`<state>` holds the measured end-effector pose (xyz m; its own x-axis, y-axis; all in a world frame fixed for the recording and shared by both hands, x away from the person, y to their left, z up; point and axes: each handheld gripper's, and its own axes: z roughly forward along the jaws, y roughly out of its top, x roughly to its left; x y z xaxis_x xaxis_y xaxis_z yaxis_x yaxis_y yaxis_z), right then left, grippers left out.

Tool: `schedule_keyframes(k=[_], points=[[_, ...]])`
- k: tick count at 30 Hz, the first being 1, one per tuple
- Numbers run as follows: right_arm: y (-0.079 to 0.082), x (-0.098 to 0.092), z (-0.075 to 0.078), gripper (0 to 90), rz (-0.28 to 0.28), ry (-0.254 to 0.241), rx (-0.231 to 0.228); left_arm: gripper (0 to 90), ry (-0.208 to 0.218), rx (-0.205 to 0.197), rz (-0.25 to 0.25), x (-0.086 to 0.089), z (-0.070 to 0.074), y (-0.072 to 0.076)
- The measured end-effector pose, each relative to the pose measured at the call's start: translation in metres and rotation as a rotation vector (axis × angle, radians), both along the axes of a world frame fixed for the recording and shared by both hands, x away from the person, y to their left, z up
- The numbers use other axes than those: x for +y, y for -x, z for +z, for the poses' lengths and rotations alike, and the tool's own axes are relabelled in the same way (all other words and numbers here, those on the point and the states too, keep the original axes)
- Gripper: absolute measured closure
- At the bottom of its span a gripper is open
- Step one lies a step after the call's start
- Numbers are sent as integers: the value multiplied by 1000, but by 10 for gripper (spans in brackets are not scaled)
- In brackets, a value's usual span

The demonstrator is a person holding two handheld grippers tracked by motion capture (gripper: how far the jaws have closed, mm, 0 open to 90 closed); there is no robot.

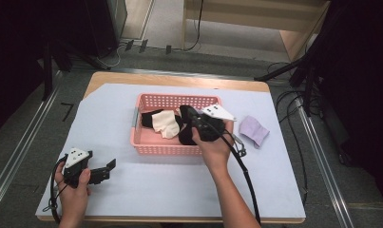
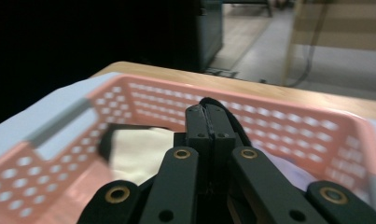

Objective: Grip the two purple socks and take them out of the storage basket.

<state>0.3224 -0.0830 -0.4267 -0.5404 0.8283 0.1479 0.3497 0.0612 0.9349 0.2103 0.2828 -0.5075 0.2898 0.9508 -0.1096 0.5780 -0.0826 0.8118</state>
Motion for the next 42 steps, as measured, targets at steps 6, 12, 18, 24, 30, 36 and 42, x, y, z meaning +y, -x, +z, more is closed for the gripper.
schedule_keyframes(k=[6, 12, 18, 24, 30, 36, 42], points=[[5, 27, 12, 881, 113, -40, -5, 73, 2, 0, 3, 0, 0, 0], [-6, 18, 10, 734, 21, -51, 4, 73, -2, 3, -1, 1, 0, 0], [-32, -1, -13, 710, -116, 34, 145, 72, 0, 4, -1, 1, 0, 0], [-45, -7, -21, 714, -155, -16, 322, 72, 0, 5, -1, 1, 0, 0], [-51, -15, -15, 698, -206, -53, 339, 73, 0, 4, -2, 1, 0, 0], [-64, -9, -18, 649, -228, 50, 278, 72, 2, 8, 1, 1, 0, 0], [-78, 0, -32, 566, -267, 121, 302, 72, 3, 7, 0, 1, 0, 0]])
